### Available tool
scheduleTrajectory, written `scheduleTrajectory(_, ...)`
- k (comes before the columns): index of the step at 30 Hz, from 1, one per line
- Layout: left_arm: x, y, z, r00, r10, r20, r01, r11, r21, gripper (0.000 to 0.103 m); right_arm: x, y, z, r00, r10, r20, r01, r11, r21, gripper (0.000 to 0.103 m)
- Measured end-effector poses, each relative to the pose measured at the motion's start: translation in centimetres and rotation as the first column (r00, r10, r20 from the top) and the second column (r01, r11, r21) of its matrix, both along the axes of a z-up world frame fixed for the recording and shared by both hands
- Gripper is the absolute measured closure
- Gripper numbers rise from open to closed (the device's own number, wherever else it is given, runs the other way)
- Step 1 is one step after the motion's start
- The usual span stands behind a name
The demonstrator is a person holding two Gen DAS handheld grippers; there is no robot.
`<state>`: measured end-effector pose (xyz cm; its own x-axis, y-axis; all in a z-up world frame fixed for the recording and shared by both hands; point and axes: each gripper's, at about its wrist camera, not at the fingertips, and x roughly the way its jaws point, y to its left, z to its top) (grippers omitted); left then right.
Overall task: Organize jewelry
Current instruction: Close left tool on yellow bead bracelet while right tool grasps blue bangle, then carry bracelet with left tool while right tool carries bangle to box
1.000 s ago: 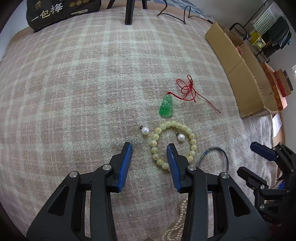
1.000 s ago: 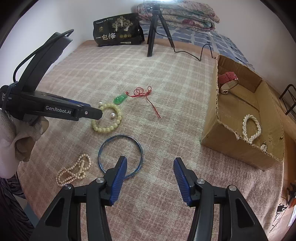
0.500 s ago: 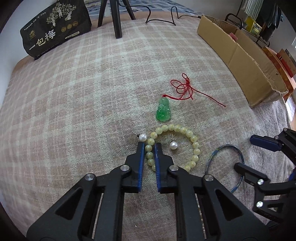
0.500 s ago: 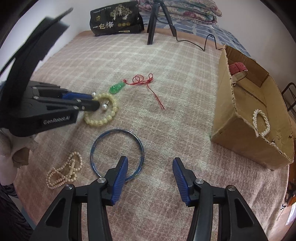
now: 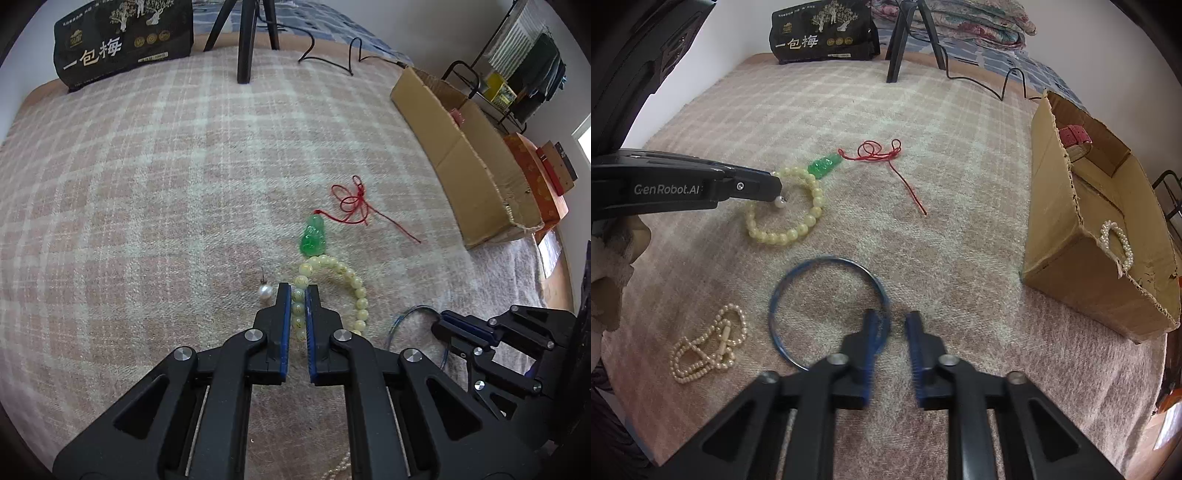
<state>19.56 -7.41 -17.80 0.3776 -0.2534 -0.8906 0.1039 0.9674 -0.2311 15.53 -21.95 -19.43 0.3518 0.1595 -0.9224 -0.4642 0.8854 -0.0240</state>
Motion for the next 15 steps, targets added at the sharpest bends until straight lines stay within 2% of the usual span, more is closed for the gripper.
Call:
scheduleTrajectory(8,-0.8,0.0,2.2,0.999,-0.017,0.041,0.020,0.998,-0.058,0.098,-0.3,0.0,1.2,1.000,-0.002,0.028,0.001,0.999,0.043,0.102)
scheduleTrajectory(15,-1.1,0.1,4.5,0.997,-0.017,0.082,0.025,0.995,-0.100,0.098,-0.8,0.4,4.3,0.994,0.006,0.112,-0.015,0.997,0.075,0.102)
